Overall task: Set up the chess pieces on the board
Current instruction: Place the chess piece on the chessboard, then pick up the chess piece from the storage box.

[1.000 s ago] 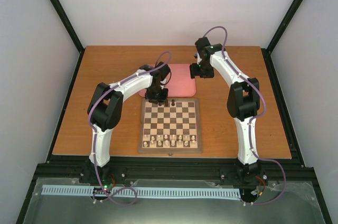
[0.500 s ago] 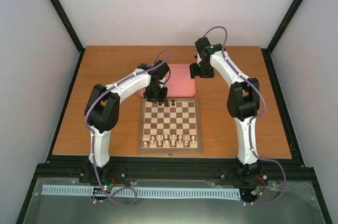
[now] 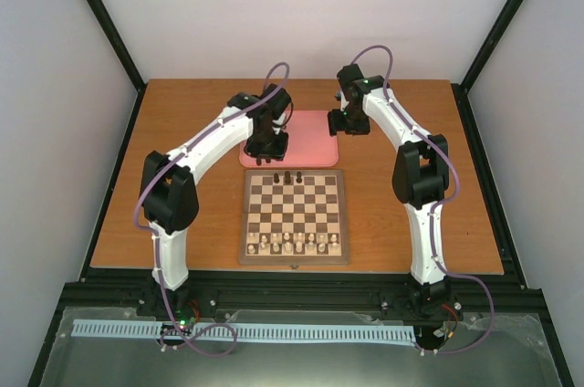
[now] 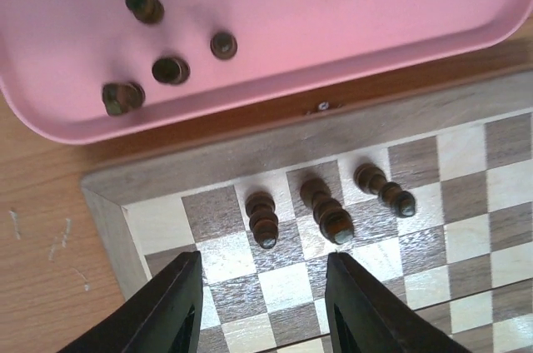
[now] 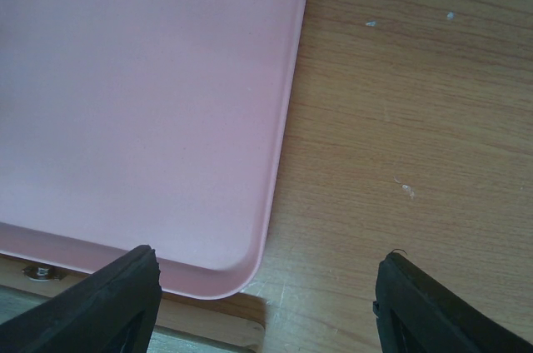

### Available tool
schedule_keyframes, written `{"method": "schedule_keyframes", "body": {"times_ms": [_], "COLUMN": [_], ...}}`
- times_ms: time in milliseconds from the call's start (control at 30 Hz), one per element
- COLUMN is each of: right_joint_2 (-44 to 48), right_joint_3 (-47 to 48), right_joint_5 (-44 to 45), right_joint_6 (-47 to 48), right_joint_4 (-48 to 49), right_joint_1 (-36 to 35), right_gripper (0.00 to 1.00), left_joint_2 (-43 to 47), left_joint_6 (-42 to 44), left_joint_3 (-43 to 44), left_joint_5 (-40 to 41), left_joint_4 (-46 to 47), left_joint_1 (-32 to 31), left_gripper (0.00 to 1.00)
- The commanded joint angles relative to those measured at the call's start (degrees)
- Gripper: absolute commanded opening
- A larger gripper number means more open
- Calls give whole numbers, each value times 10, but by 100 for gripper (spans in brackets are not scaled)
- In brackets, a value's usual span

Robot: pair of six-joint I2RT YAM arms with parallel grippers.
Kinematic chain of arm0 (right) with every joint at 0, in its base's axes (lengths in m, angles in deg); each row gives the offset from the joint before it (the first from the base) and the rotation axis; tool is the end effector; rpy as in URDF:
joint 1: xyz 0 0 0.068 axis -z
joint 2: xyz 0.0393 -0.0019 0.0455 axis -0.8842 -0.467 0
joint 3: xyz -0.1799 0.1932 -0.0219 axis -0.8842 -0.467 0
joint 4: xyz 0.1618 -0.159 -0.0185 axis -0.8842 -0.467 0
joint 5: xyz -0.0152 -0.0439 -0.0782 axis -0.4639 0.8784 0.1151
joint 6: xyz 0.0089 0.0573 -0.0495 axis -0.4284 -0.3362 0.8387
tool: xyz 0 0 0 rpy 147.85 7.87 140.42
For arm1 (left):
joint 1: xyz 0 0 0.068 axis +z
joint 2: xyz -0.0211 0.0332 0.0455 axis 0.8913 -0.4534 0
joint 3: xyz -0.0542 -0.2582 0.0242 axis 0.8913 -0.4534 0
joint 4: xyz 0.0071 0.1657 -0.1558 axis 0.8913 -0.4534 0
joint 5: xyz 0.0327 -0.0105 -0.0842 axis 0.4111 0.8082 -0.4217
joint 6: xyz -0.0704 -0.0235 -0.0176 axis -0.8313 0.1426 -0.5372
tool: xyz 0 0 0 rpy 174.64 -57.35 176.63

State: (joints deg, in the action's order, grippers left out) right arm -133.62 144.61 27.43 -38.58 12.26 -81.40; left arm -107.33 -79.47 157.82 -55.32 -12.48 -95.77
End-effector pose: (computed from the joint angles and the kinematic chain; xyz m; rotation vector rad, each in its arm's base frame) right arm 0.4092 0.1487 0.2036 -0.2046 2.8687 0.2329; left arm 0.3073 -0.1997 0.2317 0.2575 2.9357 -0.1952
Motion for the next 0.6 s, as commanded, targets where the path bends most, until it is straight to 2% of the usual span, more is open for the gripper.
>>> {"method": "schedule_keyframes", "body": {"times_ms": [0, 333, 567], "right_joint_2": [29, 15, 7], "right_joint_3": [1, 20, 29], "right_joint_5": [2, -1, -6], "right_joint_6": [3, 2, 1], "right_joint_4": [1, -4, -4], "right_joint_1": [3, 5, 8], "right_gripper": [71, 71, 71], "left_joint_2": [0, -117, -203], "left_joint_6": [28, 46, 22], "left_joint_3": [71, 239, 291], "left_joint_5": [29, 47, 29], "left_joint_4": [-36, -51, -20], "left_joint_1": [21, 100, 122], "left_gripper": [43, 49, 49]}}
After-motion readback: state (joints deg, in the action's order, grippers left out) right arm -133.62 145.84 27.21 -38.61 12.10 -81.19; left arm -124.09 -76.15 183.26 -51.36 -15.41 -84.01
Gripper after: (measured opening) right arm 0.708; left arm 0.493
